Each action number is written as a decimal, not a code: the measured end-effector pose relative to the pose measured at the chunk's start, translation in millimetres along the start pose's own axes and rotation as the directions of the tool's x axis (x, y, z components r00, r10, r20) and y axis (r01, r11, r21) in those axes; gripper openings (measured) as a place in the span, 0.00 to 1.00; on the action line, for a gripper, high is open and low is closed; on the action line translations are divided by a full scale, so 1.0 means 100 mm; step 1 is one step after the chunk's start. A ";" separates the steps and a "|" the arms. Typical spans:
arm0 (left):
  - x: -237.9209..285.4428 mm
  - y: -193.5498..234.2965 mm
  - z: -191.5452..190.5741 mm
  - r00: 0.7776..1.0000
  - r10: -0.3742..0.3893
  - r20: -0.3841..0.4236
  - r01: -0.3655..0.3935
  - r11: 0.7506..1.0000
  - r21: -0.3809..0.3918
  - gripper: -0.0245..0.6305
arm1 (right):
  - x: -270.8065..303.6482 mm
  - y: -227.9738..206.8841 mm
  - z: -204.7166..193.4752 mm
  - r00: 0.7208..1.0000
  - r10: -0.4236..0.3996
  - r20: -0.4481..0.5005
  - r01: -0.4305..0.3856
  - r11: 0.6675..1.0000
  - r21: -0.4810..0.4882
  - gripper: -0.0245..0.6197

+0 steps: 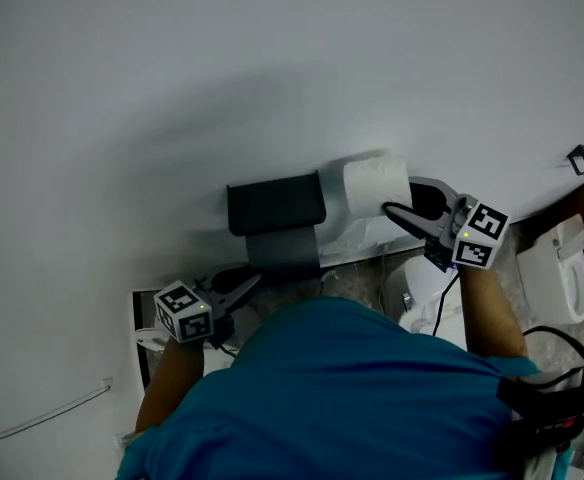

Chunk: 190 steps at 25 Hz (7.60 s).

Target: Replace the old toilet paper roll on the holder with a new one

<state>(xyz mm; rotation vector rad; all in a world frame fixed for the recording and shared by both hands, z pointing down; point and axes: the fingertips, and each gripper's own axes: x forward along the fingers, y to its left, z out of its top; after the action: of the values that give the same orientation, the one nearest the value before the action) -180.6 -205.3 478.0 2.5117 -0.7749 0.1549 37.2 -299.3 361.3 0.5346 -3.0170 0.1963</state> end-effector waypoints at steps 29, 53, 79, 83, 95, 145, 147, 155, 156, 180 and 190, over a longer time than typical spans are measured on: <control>0.00 0.01 0.02 0.980 0.124 -0.156 -0.126 0.992 -0.004 0.15 | 0.65 -0.08 -1.34 0.973 0.114 0.200 -0.206 0.814 0.543 0.31; -0.01 0.00 0.03 0.982 0.107 -0.157 -0.107 0.994 0.003 0.15 | 1.24 0.29 -1.23 0.995 0.092 -0.041 -0.080 0.968 0.237 0.34; 0.00 -0.02 0.03 0.984 0.101 -0.144 -0.101 0.995 0.003 0.15 | 1.12 0.36 -1.21 0.949 -0.282 -0.141 0.277 0.959 -0.059 0.41; 0.00 -0.01 0.03 0.987 0.097 -0.131 -0.098 0.995 -0.001 0.15 | 1.18 0.39 -1.19 0.961 -0.236 -0.143 0.232 0.972 -0.048 0.40; 0.00 -0.03 0.04 0.983 0.109 -0.146 -0.108 0.994 0.010 0.15 | 1.35 0.52 -1.19 0.993 -0.035 -0.110 0.033 0.999 -0.024 0.37; 0.14 0.44 -0.12 0.902 0.417 -0.109 -0.391 0.898 0.199 0.14 | 0.37 0.23 -1.40 0.975 0.017 -0.220 -0.068 0.971 -0.227 0.19; 0.17 0.51 -0.11 0.866 0.490 -0.098 -0.463 0.860 0.214 0.14 | 0.25 0.24 -1.39 0.973 0.032 -0.228 -0.087 0.968 -0.234 0.19; 0.21 0.61 -0.13 0.794 0.607 -0.034 -0.596 0.788 0.158 0.14 | -0.04 0.18 -1.36 0.979 0.067 -0.191 -0.102 0.978 -0.180 0.19; 0.21 0.58 -0.13 0.799 0.601 -0.025 -0.592 0.793 0.145 0.14 | -0.05 0.18 -1.33 0.981 0.063 -0.185 -0.097 0.979 -0.179 0.19; -1.02 -0.05 0.61 0.883 0.329 0.335 -0.371 0.926 0.068 0.05 | 0.33 0.64 -0.44 0.972 -0.236 0.009 0.232 0.962 0.145 0.04; -0.88 -0.32 0.53 0.838 0.346 0.423 -0.390 0.921 0.019 0.05 | 0.21 0.66 -0.42 0.991 -0.137 0.009 0.134 0.980 0.150 0.04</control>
<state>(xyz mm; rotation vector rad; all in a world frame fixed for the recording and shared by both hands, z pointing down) -238.0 -164.9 395.8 2.4929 -1.4596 -0.2237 -3.6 -239.3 397.0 0.7556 -2.9847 0.4127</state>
